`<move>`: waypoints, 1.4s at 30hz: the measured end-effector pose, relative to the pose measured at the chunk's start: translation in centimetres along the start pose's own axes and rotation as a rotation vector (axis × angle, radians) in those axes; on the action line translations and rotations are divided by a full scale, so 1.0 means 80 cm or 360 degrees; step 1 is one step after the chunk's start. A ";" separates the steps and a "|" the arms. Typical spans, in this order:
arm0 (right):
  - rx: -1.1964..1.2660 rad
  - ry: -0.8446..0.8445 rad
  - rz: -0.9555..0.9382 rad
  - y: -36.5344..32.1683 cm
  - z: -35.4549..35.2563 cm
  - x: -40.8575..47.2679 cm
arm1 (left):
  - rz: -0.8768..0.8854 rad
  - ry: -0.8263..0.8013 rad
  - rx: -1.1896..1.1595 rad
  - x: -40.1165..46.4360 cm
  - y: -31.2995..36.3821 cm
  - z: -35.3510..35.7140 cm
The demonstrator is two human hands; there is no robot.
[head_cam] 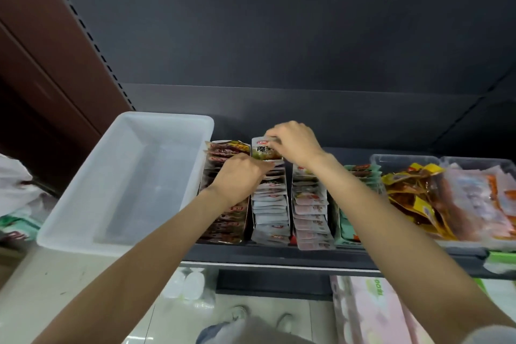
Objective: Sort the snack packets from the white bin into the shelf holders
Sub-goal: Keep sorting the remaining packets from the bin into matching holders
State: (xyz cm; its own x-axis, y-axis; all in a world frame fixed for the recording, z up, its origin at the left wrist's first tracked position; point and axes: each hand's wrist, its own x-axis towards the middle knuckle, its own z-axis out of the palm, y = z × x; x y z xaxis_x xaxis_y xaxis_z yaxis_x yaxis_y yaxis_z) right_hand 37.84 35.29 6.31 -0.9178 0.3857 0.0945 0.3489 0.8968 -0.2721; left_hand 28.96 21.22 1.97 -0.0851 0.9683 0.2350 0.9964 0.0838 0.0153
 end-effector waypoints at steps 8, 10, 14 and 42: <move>-0.0196 -0.0020 0.0138 -0.009 0.003 0.013 | 0.0214 0.0152 0.0008 0.004 -0.031 0.017; -0.0204 -0.0096 0.0168 -0.010 -0.004 0.013 | 0.0250 0.0111 -0.0001 0.011 -0.035 0.009; -0.0229 -0.0146 0.0318 -0.014 -0.007 0.011 | 0.0336 0.0010 -0.0029 0.026 -0.050 0.001; 0.0179 0.0884 0.1126 0.033 0.003 -0.259 | 0.0202 -0.0075 -0.1673 0.072 0.053 -0.039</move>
State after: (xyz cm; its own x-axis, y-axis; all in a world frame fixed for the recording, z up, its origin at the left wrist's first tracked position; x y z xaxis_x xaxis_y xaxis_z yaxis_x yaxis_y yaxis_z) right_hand 57.75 29.60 3.41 -0.2620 0.9139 0.3100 0.7493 0.3951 -0.5315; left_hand 32.71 26.40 6.40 0.0424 0.9657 0.2563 0.4995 -0.2427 0.8316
